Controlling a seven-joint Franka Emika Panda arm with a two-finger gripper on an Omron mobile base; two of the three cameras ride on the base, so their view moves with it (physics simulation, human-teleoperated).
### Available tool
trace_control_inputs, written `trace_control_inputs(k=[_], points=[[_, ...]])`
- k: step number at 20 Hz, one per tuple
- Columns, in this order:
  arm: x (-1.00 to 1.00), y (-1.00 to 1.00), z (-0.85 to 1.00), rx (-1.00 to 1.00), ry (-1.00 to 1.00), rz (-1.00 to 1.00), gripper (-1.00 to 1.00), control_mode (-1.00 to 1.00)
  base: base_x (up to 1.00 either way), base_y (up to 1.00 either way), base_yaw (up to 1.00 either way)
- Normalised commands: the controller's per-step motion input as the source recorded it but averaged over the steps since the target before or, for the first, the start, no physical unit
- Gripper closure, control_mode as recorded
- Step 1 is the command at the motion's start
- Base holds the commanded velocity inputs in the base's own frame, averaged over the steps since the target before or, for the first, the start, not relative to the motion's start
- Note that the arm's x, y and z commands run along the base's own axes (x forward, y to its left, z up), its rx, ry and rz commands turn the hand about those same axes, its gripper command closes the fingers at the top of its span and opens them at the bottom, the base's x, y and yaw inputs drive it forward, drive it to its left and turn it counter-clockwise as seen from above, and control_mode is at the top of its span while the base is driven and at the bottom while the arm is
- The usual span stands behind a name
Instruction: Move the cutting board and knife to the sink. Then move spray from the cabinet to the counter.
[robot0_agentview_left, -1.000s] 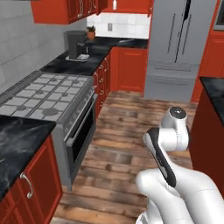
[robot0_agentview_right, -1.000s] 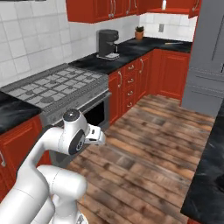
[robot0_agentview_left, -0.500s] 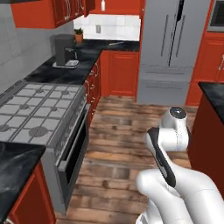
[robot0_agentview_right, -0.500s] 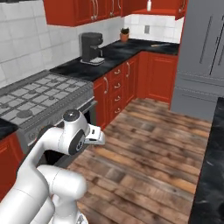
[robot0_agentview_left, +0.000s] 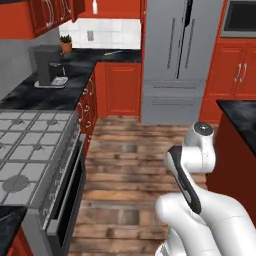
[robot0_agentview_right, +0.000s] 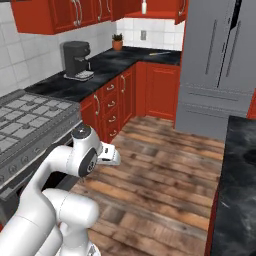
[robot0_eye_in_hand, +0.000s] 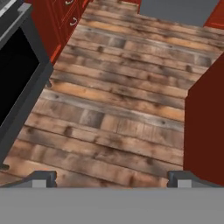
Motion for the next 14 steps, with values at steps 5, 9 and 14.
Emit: trace_control_inputs(k=[5, 9, 14], points=[[0.00, 0.00, 0.00, 0.00, 0.00, 0.00, -1.00, 1.00, 0.85, 0.23, -0.06], [0.00, 0.00, 0.00, 0.00, 0.00, 0.00, -1.00, 1.00, 0.85, 0.13, 0.00], [0.00, 0.00, 0.00, 0.00, 0.00, 0.00, -1.00, 1.00, 0.84, 0.11, 0.00]])
